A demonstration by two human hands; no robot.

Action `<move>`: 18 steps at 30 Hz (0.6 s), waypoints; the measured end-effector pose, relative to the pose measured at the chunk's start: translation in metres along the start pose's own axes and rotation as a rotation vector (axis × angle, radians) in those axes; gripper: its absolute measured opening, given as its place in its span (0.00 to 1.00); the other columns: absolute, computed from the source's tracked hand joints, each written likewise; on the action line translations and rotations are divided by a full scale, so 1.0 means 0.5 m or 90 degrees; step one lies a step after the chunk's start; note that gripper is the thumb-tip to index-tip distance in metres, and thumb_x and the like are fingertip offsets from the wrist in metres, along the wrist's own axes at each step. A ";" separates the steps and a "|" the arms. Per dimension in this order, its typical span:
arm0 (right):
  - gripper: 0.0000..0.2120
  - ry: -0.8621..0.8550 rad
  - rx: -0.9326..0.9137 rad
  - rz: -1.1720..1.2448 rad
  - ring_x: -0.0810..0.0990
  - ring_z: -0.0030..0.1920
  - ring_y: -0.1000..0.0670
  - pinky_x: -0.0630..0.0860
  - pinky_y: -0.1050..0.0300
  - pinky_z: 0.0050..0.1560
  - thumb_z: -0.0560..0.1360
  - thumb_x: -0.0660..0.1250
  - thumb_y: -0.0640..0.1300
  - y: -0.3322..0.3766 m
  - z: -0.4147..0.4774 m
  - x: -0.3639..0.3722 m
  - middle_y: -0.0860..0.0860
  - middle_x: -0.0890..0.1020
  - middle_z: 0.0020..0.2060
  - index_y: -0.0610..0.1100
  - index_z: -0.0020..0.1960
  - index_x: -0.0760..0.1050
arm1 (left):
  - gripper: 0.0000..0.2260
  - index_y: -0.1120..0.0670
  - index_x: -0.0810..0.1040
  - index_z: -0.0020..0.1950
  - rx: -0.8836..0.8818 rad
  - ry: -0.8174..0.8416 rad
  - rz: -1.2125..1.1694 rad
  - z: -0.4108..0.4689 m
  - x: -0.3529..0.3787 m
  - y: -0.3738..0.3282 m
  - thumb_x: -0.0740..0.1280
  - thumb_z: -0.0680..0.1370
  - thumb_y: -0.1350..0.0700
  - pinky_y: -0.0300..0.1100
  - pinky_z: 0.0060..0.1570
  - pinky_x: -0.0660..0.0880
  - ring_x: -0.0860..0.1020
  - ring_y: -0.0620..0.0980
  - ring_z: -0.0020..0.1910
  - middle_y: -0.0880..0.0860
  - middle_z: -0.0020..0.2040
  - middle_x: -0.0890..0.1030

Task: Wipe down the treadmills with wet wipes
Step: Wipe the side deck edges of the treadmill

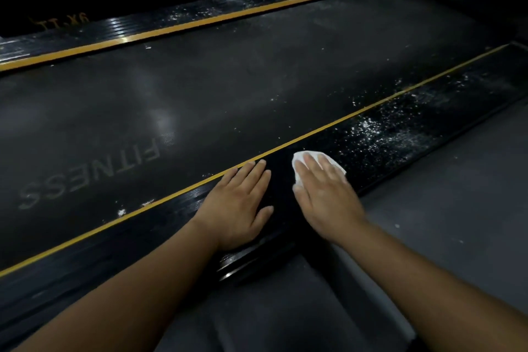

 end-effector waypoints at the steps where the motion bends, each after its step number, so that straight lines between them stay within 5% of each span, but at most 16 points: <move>1: 0.35 -0.015 0.020 0.006 0.51 0.81 0.47 0.44 0.53 0.77 0.78 0.37 0.59 0.016 0.006 0.001 0.51 0.58 0.81 0.49 0.81 0.58 | 0.38 0.52 0.44 0.83 0.012 -0.003 -0.002 0.003 0.001 0.000 0.36 0.77 0.35 0.45 0.77 0.35 0.39 0.49 0.81 0.52 0.83 0.41; 7: 0.24 -0.022 -0.083 0.027 0.62 0.78 0.47 0.55 0.50 0.77 0.83 0.51 0.51 0.045 -0.099 0.015 0.50 0.67 0.77 0.48 0.77 0.65 | 0.33 0.55 0.59 0.82 0.031 -0.080 -0.042 0.005 0.013 0.005 0.47 0.81 0.37 0.50 0.80 0.47 0.51 0.52 0.82 0.55 0.82 0.55; 12: 0.28 -0.097 0.135 0.035 0.62 0.78 0.44 0.61 0.42 0.77 0.82 0.47 0.55 -0.014 -0.048 0.002 0.48 0.69 0.76 0.46 0.76 0.69 | 0.35 0.53 0.55 0.83 -0.007 -0.057 -0.042 0.015 0.013 -0.013 0.41 0.80 0.37 0.56 0.79 0.47 0.47 0.54 0.82 0.54 0.83 0.51; 15: 0.25 -0.080 0.020 -0.011 0.63 0.78 0.43 0.62 0.43 0.76 0.83 0.49 0.51 0.042 -0.069 0.018 0.47 0.69 0.76 0.45 0.76 0.68 | 0.33 0.54 0.63 0.81 -0.018 -0.061 -0.045 0.017 0.014 -0.015 0.46 0.81 0.39 0.59 0.78 0.55 0.55 0.56 0.81 0.55 0.82 0.59; 18: 0.24 -0.037 -0.078 -0.018 0.61 0.78 0.47 0.59 0.46 0.76 0.83 0.50 0.51 0.006 -0.102 0.018 0.50 0.67 0.77 0.47 0.78 0.65 | 0.33 0.52 0.57 0.82 -0.017 -0.055 -0.046 0.019 0.018 -0.011 0.43 0.81 0.37 0.58 0.79 0.51 0.50 0.54 0.82 0.53 0.83 0.53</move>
Point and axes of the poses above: each hand's wrist, its own z-axis towards the middle knuckle, its own x-axis out of the palm, y = z × x, the point moved 5 cm from there along z, towards the middle knuckle
